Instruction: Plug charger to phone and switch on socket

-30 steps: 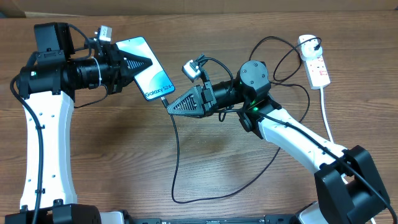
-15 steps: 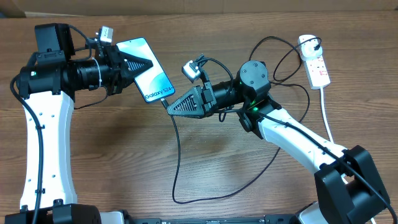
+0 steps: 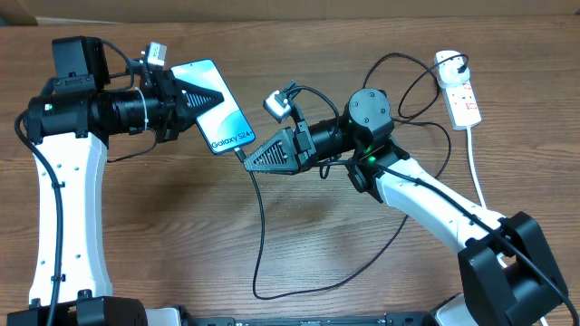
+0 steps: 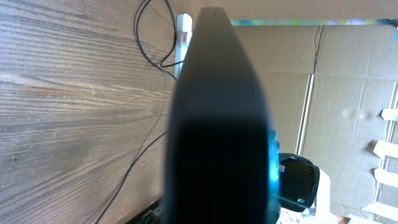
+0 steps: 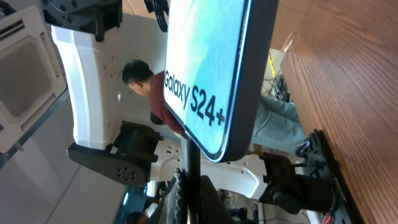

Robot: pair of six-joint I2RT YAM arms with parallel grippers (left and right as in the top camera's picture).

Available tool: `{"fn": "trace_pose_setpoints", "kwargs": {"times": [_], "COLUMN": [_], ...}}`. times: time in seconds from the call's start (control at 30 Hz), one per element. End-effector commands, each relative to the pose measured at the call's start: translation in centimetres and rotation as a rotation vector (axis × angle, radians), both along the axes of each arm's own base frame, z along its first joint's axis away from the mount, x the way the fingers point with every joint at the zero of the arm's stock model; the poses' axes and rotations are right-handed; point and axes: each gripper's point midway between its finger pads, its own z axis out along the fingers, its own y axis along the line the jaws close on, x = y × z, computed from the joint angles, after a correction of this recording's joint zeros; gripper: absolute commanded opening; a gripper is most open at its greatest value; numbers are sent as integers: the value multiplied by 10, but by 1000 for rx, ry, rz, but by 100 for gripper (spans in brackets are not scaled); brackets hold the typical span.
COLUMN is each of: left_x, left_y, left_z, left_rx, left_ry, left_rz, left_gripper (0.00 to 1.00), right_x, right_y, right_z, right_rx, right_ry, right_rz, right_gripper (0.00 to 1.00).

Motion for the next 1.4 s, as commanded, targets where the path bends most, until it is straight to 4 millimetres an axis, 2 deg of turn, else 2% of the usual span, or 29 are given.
{"fn": "trace_pose_setpoints", "kwargs": {"times": [0.0, 1.37], "left_x": [-8, -15], "left_y": [-8, -11], "left_z": [14, 16], "left_rx": [-54, -80], "left_ry": [-50, -40], "left_rz": [-57, -82], "left_gripper": [4, 4], "right_x": [4, 22], "right_y": [0, 5], "right_z": [11, 14], "right_rx": [17, 24], "right_ry": [-12, 43], "right_rz": [-36, -142], "right_gripper": [4, 4]}}
